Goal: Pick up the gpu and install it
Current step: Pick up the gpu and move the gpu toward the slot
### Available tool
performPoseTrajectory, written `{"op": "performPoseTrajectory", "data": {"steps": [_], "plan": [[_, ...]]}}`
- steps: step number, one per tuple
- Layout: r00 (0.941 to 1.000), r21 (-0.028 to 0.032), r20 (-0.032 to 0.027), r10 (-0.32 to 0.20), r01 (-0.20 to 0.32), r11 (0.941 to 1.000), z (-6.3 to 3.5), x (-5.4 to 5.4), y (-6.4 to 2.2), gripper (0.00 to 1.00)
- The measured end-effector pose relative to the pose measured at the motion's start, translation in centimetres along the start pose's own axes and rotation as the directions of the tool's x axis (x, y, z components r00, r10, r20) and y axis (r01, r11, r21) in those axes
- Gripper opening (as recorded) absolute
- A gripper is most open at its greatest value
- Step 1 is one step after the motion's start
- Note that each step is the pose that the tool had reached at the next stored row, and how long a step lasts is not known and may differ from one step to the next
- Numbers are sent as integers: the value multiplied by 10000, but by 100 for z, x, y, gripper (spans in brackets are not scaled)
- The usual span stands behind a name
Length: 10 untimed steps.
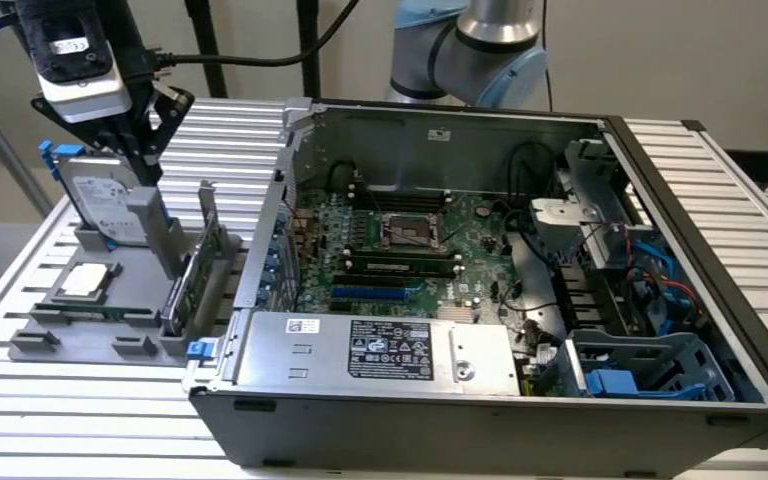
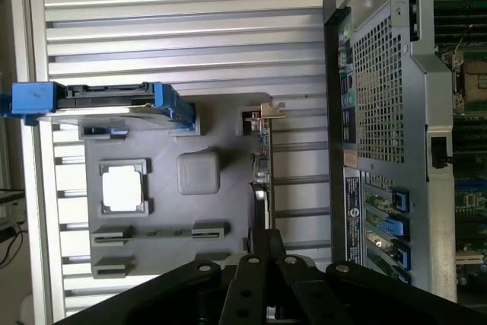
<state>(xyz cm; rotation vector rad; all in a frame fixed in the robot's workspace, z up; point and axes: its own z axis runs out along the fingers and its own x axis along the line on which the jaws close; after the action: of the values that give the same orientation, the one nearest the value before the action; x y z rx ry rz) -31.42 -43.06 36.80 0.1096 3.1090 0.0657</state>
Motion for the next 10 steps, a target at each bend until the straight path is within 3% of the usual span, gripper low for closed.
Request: {"op": "performPoseTrajectory", "data": {"steps": [6, 7, 10], "plan": [[10000, 0, 1, 0, 0, 10000, 1, 0, 0, 0], [10000, -1, 0, 0, 0, 10000, 1, 0, 0, 100], [10000, 0, 0, 0, 0, 10000, 1, 0, 0, 100]]}}
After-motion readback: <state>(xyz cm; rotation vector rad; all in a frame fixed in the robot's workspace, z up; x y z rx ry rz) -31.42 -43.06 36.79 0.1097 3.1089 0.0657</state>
